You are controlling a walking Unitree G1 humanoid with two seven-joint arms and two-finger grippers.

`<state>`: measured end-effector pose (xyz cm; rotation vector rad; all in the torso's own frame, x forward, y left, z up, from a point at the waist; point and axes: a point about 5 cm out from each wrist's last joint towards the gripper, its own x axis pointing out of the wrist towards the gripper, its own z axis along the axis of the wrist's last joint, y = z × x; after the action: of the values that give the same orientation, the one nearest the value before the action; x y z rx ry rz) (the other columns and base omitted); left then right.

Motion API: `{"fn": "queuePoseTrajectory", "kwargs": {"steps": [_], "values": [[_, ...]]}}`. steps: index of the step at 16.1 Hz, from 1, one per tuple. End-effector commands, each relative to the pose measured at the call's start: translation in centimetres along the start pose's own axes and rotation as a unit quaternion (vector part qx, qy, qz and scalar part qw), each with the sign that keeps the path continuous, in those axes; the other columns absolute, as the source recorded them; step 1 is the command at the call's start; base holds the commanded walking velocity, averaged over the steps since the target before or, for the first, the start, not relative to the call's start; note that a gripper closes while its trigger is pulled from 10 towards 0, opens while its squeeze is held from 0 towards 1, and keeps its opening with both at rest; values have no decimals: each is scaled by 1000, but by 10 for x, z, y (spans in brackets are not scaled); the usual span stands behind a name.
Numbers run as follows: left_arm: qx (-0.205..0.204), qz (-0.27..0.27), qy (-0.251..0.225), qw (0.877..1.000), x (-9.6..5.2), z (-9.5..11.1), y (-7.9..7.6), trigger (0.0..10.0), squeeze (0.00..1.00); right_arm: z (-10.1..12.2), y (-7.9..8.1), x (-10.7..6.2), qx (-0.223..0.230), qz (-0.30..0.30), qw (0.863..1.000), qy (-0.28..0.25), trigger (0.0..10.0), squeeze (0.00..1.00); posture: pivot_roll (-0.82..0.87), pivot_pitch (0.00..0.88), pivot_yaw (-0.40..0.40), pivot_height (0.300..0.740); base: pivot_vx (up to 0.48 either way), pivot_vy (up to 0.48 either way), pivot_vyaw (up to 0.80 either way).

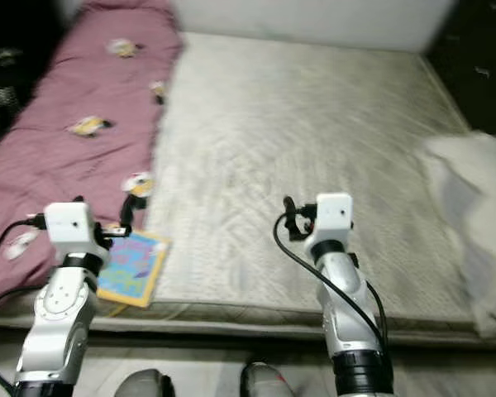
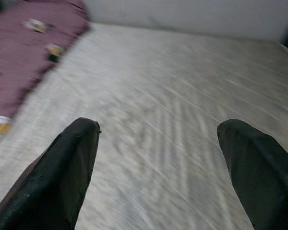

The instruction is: Clean up the room

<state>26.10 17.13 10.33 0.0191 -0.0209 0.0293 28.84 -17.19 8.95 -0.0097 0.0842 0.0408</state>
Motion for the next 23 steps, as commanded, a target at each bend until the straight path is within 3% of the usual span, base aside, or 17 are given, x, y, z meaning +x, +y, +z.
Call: {"fn": "queuePoseTrajectory", "kwargs": {"steps": [1, 6, 13, 23], "values": [[-2, 0, 17, 1000, -2, -6, 0, 10000, 0, -8, -8, -3, 3, -19, 1000, 21, 10000, 0, 12, 102, -54, 740, 0, 0, -800], [0, -9, 18, 1000, -4, -4, -2, 10000, 0, -5, -6, -1, 0, -19, 1000, 10, 10000, 0, 17, 100, -25, 740, 0, 369, -705], [-5, -4, 4, 1000, 5, 5, -2, 10000, 0, 3, -3, 7, -11, -6, 1000, -4, 10000, 0, 0, 131, -38, 740, 0, 480, 0], [-2, 7, 6, 1000, 4, 3, 0, 10000, 0, 2, -3, 10, -12, -3, 1000, -3, 10000, 0, 5, 105, -44, 740, 0, 480, 0]]}}
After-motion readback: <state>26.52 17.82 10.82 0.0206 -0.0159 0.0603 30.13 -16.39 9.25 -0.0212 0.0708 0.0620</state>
